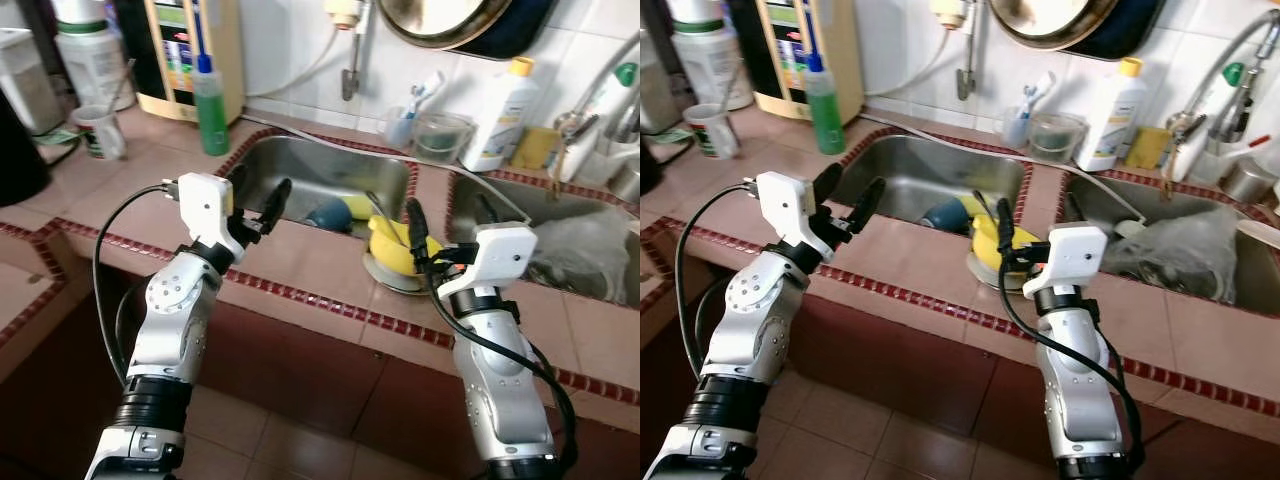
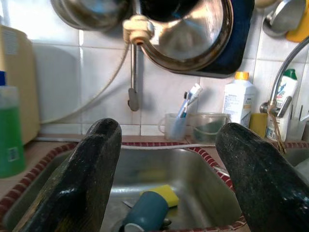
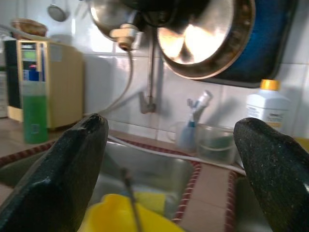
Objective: Kitchen organization
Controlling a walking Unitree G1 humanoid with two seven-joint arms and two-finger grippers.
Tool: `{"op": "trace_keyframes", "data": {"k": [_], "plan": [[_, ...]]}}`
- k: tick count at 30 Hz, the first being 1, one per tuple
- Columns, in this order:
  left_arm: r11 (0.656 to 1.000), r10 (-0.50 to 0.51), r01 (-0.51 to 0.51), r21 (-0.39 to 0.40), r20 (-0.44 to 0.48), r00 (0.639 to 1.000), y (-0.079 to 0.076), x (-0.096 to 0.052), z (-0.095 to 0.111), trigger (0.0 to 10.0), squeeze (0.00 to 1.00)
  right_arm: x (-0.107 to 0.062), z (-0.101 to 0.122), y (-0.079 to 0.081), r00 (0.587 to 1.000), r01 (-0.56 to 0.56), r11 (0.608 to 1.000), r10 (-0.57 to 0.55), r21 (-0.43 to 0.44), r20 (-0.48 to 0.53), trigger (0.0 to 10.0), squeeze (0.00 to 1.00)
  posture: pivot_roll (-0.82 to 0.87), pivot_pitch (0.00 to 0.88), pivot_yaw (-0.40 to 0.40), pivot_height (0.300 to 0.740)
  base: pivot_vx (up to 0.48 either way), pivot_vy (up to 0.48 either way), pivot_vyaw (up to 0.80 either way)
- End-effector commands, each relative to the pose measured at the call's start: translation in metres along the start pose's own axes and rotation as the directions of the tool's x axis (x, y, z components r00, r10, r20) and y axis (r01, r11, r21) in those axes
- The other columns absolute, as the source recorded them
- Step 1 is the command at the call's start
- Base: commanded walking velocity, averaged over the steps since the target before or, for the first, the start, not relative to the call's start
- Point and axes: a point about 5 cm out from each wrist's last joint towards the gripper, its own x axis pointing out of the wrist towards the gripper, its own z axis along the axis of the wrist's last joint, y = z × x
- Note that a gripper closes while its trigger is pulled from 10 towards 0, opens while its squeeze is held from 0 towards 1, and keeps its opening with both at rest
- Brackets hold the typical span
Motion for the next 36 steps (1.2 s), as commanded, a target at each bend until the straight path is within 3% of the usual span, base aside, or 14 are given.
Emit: {"op": "trace_keyframes", "data": {"k": [1, 9, 17, 24, 25, 26, 27, 32, 33, 34, 35, 36], "plan": [[1.000, 0.004, -0.004, 0.002, 0.015, 1.000, -0.001, 0.004, 0.003, 10.0, 0.00, 0.002, 0.001, -0.006, 1.000, 0.013, 1.000, -0.013, -0.011, 0.000, 10.0, 0.00, 0.03, 0.000, -0.029, 0.740, 0.000, -0.364, 0.00], [1.000, 0.029, -0.029, 0.005, 0.023, 0.999, 0.006, 0.004, 0.006, 10.0, 0.00, 0.001, 0.001, -0.007, 1.000, 0.017, 1.000, -0.017, -0.013, 0.001, 10.0, 0.00, 0.03, 0.000, -0.027, 0.740, 0.000, -0.362, 0.00], [0.999, 0.045, -0.045, -0.014, 0.026, 0.999, 0.006, 0.003, 0.005, 10.0, 0.00, 0.000, -0.001, -0.010, 0.999, 0.041, 0.999, -0.041, -0.005, -0.008, 10.0, 0.00, 0.03, 0.000, -0.026, 0.740, 0.000, 0.000, 0.00], [0.999, 0.034, -0.034, 0.022, 0.005, 0.999, 0.001, -0.001, -0.001, 10.0, 0.00, -0.002, -0.002, -0.011, 0.999, 0.044, 0.999, -0.044, 0.007, -0.016, 10.0, 0.00, 0.03, 0.000, -0.027, 0.740, 0.000, 0.000, 0.00], [0.999, 0.020, -0.020, 0.025, -0.006, 1.000, -0.002, -0.004, -0.005, 10.0, 0.00, -0.002, -0.003, -0.011, 0.999, 0.038, 0.999, -0.037, 0.012, -0.021, 10.0, 0.38, 0.03, 0.000, -0.028, 0.740, 0.000, 0.000, 0.00], [1.000, 0.017, -0.017, 0.024, -0.009, 1.000, -0.003, -0.005, -0.006, 10.0, 0.00, -0.002, -0.003, -0.011, 0.999, 0.037, 0.999, -0.036, 0.014, -0.021, 10.0, 0.38, 0.03, 0.000, -0.028, 0.740, 0.000, 0.000, 0.00], [0.999, 0.016, -0.016, 0.032, -0.019, 1.000, -0.004, -0.006, -0.008, 10.0, 0.00, -0.002, -0.003, -0.010, 0.999, 0.026, 0.999, -0.025, 0.027, -0.022, 10.0, 1.00, 0.03, 0.000, -0.028, 0.740, 0.000, 0.000, 0.00], [1.000, 0.026, -0.026, 0.000, -0.065, 0.998, -0.009, -0.013, -0.020, 10.0, 0.00, -0.003, -0.003, -0.010, 1.000, 0.015, 1.000, -0.014, 0.022, -0.024, 10.0, 1.00, 0.02, 0.000, -0.031, 0.740, 0.000, 0.000, 0.00], [0.999, 0.032, -0.031, 0.009, -0.074, 0.997, -0.011, -0.016, -0.023, 10.0, 0.16, -0.002, -0.003, -0.010, 0.999, 0.022, 1.000, -0.022, 0.005, -0.023, 10.0, 1.00, 0.02, 0.000, -0.034, 0.740, 0.000, 0.000, 0.00], [0.999, 0.032, -0.031, 0.009, -0.074, 0.997, -0.011, -0.016, -0.023, 10.0, 0.16, -0.002, -0.003, -0.010, 0.999, 0.022, 1.000, -0.022, 0.005, -0.023, 10.0, 1.00, 0.02, 0.000, -0.034, 0.740, 0.000, 0.000, 0.00], [0.999, 0.030, -0.032, -0.026, -0.077, 0.997, -0.013, -0.018, -0.025, 10.0, 1.00, -0.002, -0.004, -0.010, 1.000, 0.018, 1.000, -0.018, 0.007, -0.024, 10.0, 1.00, 0.03, 0.000, -0.037, 0.740, 0.000, 0.000, 0.00], [0.999, 0.029, -0.031, -0.028, -0.075, 0.997, -0.013, -0.019, -0.025, 10.0, 1.00, -0.001, -0.004, -0.010, 1.000, 0.016, 1.000, -0.016, 0.010, -0.025, 10.0, 1.00, 0.03, 0.000, -0.037, 0.740, 0.000, 0.000, 0.00]]}}
